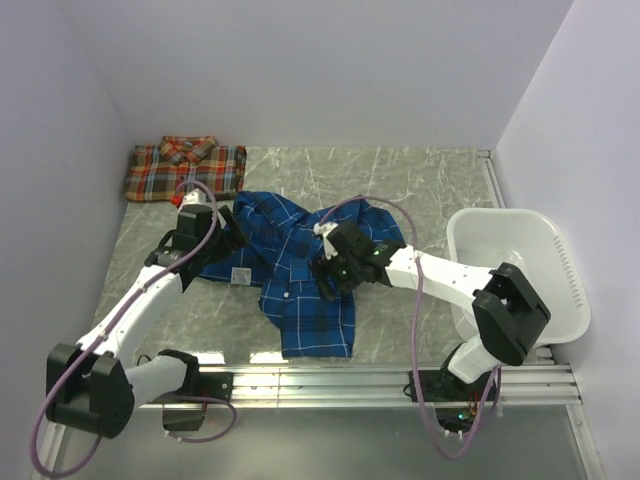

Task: Fold and stack the long sleeve shirts
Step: Flatten the shirt out

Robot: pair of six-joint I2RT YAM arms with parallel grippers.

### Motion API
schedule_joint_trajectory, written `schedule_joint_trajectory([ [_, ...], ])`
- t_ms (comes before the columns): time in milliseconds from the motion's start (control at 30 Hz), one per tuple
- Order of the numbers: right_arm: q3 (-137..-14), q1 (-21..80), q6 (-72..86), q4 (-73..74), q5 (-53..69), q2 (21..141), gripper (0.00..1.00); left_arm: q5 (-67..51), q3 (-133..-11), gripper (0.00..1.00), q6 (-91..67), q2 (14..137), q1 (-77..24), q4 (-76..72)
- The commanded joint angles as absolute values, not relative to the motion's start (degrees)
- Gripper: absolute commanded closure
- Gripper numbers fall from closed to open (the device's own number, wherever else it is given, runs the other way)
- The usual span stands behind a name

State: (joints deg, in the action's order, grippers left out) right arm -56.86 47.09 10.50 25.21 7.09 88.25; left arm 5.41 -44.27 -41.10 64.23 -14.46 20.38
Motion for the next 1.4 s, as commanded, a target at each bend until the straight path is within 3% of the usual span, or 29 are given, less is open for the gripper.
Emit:
schedule_joint_trajectory([
  [0,-58.5,44.4,17.2,20.0,2.7,87.5,0.18,8.2,-46.1,0.07,-36.2,60.2,-13.5,21.0],
  [167,-60.6,39.8,20.6,18.8,6.8,90.4,0.18,10.8,-46.5,0.07,-31.3,57.7,-12.7,19.4],
  [600,-62.4,39.4,18.5,16.0,16.2,96.9,0.23,14.2,-43.9,0.08,-31.6,55.2,-10.8,18.5],
  [867,-62.8,39.7,14.3,15.4,22.8,96.8,0.31,14.2,-43.8,0.08,-32.0,55.2,-10.0,18.5],
  [1100,-61.7,41.3,8.0,21.3,32.2,93.0,0.42,14.0,-43.8,0.08,-32.3,55.8,-9.1,18.6],
  [1367,-63.0,49.6,0.4,28.7,38.8,94.0,0.42,12.2,-43.9,0.08,-32.5,56.5,-8.0,18.5],
])
